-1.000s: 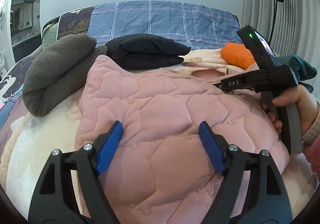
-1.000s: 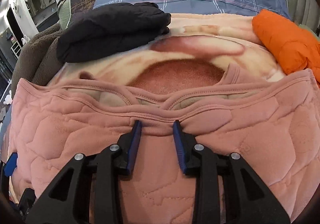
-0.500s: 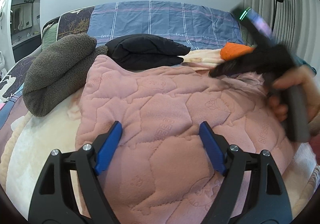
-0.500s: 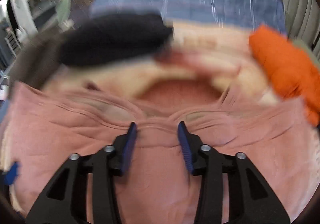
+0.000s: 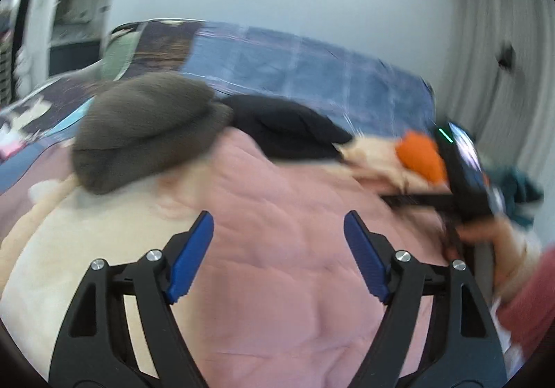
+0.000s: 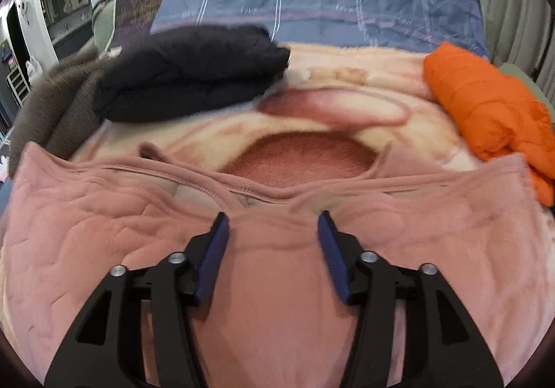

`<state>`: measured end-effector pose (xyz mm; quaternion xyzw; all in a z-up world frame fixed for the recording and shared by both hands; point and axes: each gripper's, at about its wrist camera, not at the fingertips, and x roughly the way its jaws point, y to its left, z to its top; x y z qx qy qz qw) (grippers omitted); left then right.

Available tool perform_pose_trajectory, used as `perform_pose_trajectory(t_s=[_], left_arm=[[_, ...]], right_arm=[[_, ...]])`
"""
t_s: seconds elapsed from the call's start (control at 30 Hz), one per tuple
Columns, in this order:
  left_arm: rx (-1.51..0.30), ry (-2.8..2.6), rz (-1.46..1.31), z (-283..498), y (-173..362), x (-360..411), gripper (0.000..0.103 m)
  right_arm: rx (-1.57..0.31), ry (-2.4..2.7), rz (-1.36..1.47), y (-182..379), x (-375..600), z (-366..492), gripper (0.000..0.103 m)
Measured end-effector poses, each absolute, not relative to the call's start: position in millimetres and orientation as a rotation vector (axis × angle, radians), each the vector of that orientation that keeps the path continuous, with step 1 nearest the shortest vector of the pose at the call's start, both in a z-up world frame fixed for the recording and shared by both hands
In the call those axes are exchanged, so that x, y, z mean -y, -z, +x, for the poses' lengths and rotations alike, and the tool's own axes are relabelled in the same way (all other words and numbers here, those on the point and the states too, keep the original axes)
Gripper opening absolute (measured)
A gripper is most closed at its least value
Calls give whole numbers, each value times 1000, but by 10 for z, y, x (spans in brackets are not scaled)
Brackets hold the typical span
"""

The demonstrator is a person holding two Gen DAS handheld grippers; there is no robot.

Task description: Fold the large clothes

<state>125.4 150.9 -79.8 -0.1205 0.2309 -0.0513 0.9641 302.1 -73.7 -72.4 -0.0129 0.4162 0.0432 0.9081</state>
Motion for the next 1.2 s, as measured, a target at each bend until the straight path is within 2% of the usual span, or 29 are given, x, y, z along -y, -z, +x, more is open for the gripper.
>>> perform_pose_trajectory(t_s=[0.23, 0.4, 0.5, 0.6, 0.77, 1.2], left_arm=[[-681, 99, -316, 1643, 902, -2037, 81], [-823, 254, -357, 2280, 1069, -2105, 83], [-875, 345, -389, 2622, 1162, -2082, 86], [-900, 386, -347, 2860, 1329, -2011, 93], [-844, 527, -530, 2876, 1644, -2260, 93], [-824, 542, -508, 2799, 1637, -2244, 90]], right_arm=[[-644, -242, -213, 305, 402, 1897, 72], [-547, -466, -511, 468, -324, 1051, 80], [-502, -524, -668, 662, -687, 751, 80], [-496, -553, -748, 854, -903, 662, 80], [-531, -529, -824, 1069, -1107, 741, 80], [-451, -457, -974, 1285, -1446, 848, 81]])
